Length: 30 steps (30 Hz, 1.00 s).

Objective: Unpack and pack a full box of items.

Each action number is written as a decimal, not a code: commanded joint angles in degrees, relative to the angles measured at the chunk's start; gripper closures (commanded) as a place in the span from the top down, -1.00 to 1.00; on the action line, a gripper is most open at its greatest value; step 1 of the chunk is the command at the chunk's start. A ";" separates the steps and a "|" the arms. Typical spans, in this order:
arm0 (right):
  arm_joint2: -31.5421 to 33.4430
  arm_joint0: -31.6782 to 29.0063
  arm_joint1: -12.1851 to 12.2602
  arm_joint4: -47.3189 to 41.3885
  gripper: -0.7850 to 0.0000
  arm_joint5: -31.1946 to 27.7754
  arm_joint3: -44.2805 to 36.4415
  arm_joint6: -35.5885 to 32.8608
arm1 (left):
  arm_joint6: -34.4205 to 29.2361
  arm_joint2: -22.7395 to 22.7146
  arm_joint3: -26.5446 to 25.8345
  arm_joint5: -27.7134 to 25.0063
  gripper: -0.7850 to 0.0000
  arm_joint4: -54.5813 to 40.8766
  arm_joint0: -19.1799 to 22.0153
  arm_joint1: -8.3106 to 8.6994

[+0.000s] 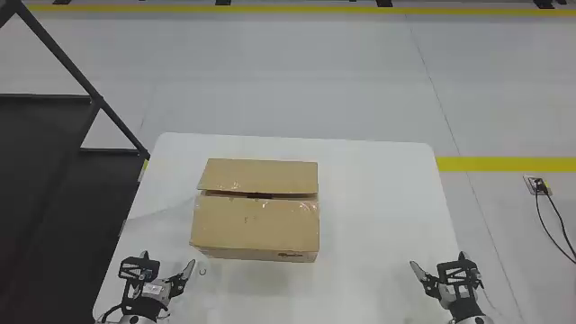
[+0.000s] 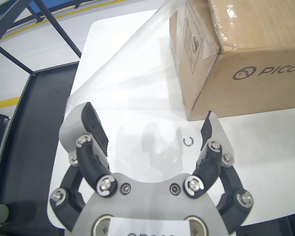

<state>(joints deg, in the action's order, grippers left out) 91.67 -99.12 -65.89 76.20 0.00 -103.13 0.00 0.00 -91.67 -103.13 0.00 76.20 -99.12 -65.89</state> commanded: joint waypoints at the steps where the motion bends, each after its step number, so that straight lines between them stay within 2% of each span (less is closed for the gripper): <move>1: 0.00 0.00 0.00 0.00 1.00 0.00 0.00 0.00 | 0.00 0.00 0.00 0.00 1.00 0.00 0.00 0.00; 12: 0.00 0.00 0.00 0.00 1.00 0.00 0.00 0.00 | 0.00 0.00 0.00 0.00 1.00 0.00 0.00 0.00; 14: -0.77 0.02 0.00 -0.65 1.00 -2.36 -0.39 -0.29 | 0.70 -0.09 0.06 -1.73 1.00 -1.21 -0.07 0.01; 24: -3.79 3.73 -0.29 -4.12 1.00 -7.25 -8.24 -7.64 | 2.16 -7.90 1.82 -8.53 1.00 -8.51 3.18 0.55; 28: -5.17 5.98 -0.47 -8.04 1.00 -9.24 -10.64 -11.02 | 1.13 -9.94 3.61 -12.91 1.00 -10.63 5.77 0.90; 30: -5.68 6.44 -0.50 -9.17 1.00 -10.04 -11.96 -12.77 | 1.13 -9.94 3.61 -12.91 1.00 -10.63 5.77 0.90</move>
<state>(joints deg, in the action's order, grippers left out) 86.17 -92.81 -66.38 67.45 -9.74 -114.47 -11.87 1.12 -101.66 -99.50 -13.04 65.53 -93.29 -64.98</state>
